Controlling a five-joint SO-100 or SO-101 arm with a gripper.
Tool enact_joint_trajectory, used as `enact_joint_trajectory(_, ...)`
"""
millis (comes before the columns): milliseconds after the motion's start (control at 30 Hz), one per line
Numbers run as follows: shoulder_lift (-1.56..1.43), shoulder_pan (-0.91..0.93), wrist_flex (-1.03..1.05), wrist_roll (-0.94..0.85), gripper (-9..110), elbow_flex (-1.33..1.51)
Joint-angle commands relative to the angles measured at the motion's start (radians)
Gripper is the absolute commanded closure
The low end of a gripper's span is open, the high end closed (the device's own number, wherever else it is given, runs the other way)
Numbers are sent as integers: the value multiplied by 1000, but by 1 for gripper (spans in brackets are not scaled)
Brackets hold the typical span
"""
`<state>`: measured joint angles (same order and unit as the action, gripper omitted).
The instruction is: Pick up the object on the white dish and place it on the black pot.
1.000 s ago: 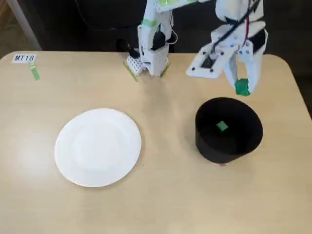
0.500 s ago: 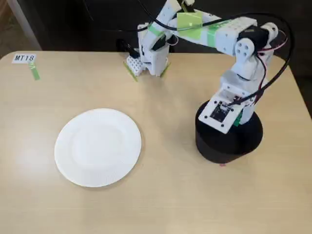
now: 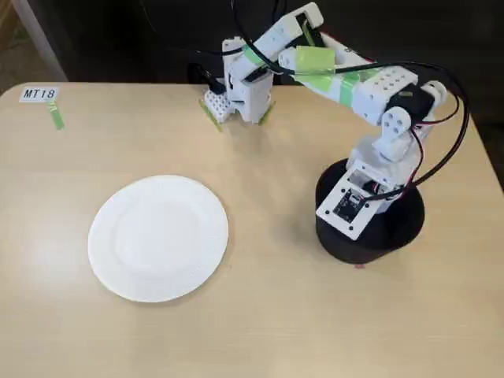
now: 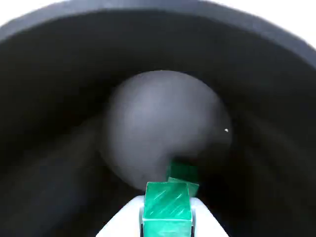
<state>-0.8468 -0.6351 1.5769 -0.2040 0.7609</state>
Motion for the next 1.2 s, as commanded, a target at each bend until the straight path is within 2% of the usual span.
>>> enact_joint_trajectory(0, -51, 5, 26, -37, 78, -21)
enact_joint_trajectory(67, -74, 3, 31, -35, 72, -21)
enact_joint_trajectory(267, -124, 14, 44, -14, 71, -21)
enact_joint_trajectory(333, -141, 17, 48, 9, 78, -21)
enact_joint_trajectory(400, -175, 26, 48, 67, 98, -21)
enact_joint_trajectory(433, -198, 32, 52, 78, 101, -21)
enact_joint_trajectory(633, -456, 84, 20, 80, 101, -21)
enact_joint_trajectory(733, -607, 184, 6, 109, 101, -17)
enact_joint_trajectory(967, -911, 540, -12, 141, 101, -9)
enact_joint_trajectory(1100, -1032, 626, -20, 143, 101, 40)
enact_joint_trajectory(1167, -1141, 635, -74, 161, 101, 167)
